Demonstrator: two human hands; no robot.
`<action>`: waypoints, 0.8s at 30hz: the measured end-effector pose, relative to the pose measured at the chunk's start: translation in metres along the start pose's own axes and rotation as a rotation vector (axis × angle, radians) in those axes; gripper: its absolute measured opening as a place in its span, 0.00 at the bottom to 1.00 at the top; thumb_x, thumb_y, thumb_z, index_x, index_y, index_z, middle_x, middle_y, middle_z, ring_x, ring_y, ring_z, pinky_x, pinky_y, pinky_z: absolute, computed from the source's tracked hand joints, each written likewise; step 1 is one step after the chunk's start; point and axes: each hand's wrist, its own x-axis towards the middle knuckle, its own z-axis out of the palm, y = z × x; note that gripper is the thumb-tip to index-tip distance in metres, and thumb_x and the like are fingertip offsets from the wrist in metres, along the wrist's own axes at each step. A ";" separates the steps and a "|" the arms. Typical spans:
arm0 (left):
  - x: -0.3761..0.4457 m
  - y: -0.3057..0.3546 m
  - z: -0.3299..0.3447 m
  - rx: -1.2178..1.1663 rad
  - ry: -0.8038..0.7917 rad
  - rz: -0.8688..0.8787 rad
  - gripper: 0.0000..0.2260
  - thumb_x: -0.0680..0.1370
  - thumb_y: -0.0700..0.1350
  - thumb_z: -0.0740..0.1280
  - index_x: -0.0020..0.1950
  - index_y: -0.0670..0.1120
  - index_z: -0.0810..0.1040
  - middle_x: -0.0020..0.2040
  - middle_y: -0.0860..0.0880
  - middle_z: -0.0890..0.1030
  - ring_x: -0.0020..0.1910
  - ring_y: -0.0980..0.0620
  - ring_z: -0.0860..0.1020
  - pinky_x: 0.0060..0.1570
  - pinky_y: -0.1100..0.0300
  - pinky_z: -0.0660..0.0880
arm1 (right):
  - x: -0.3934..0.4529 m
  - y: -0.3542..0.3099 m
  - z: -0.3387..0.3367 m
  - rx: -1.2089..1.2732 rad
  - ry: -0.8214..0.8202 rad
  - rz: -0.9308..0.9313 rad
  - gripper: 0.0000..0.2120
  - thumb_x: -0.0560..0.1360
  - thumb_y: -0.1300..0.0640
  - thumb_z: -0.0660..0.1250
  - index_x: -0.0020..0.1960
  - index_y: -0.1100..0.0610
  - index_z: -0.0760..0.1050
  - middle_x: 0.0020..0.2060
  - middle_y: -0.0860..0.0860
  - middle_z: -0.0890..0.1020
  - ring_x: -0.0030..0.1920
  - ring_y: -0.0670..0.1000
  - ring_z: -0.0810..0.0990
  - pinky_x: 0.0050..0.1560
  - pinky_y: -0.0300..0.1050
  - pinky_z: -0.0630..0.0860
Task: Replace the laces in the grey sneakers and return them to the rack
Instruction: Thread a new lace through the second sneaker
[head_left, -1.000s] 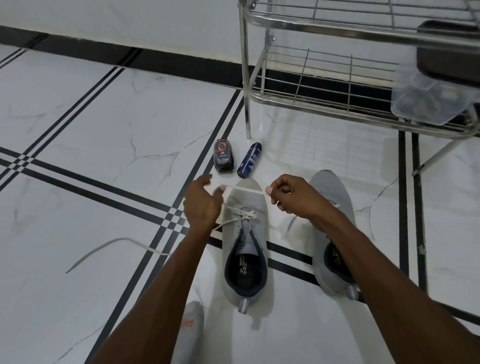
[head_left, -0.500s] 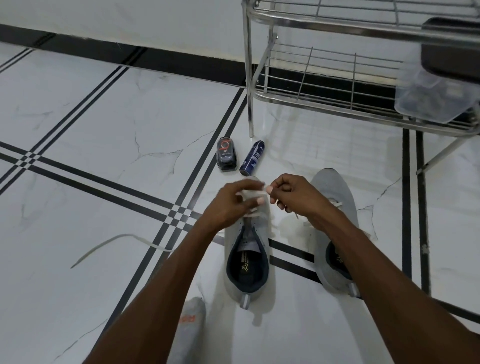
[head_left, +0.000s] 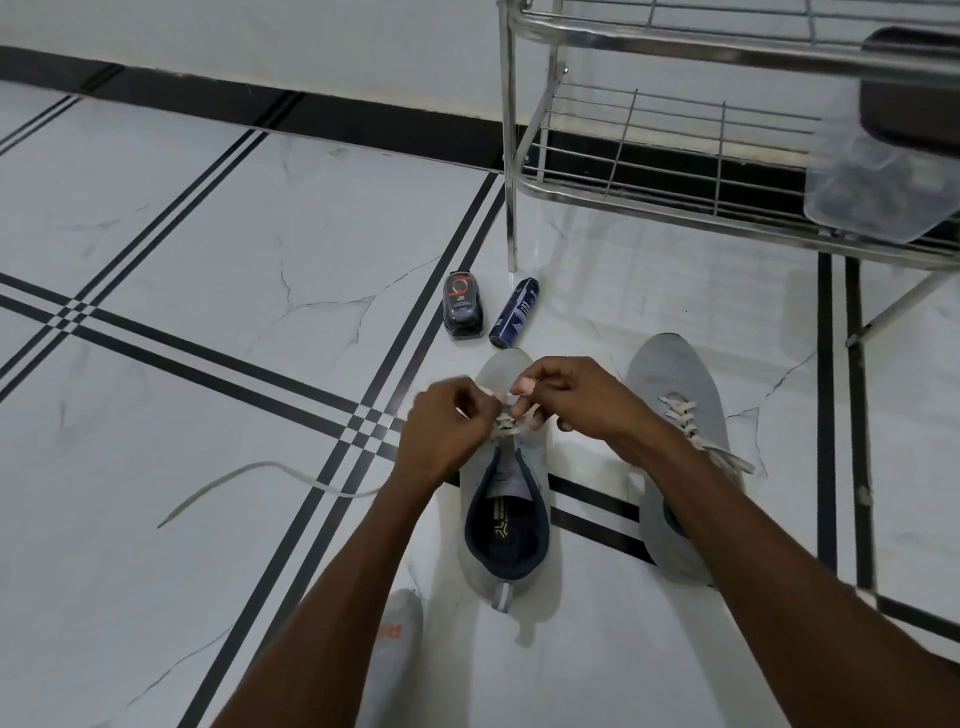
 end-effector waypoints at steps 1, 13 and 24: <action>-0.004 0.002 -0.001 0.023 -0.092 -0.019 0.12 0.77 0.56 0.68 0.38 0.51 0.81 0.34 0.54 0.83 0.36 0.54 0.82 0.39 0.54 0.79 | 0.002 0.001 0.002 -0.019 0.017 0.013 0.09 0.84 0.57 0.62 0.54 0.58 0.81 0.45 0.53 0.88 0.41 0.52 0.85 0.31 0.29 0.70; -0.023 -0.009 -0.004 -0.103 0.020 -0.030 0.05 0.76 0.48 0.73 0.46 0.50 0.79 0.43 0.54 0.81 0.38 0.54 0.81 0.36 0.54 0.81 | 0.013 0.013 0.022 -0.416 0.116 -0.126 0.04 0.75 0.62 0.71 0.44 0.54 0.83 0.37 0.50 0.87 0.38 0.46 0.85 0.46 0.47 0.83; -0.030 -0.011 0.000 0.083 -0.101 -0.119 0.12 0.74 0.53 0.75 0.49 0.45 0.86 0.41 0.50 0.86 0.41 0.57 0.83 0.41 0.64 0.79 | 0.015 0.024 0.030 -0.610 0.097 -0.137 0.04 0.74 0.57 0.74 0.45 0.58 0.86 0.42 0.53 0.87 0.42 0.50 0.82 0.45 0.40 0.74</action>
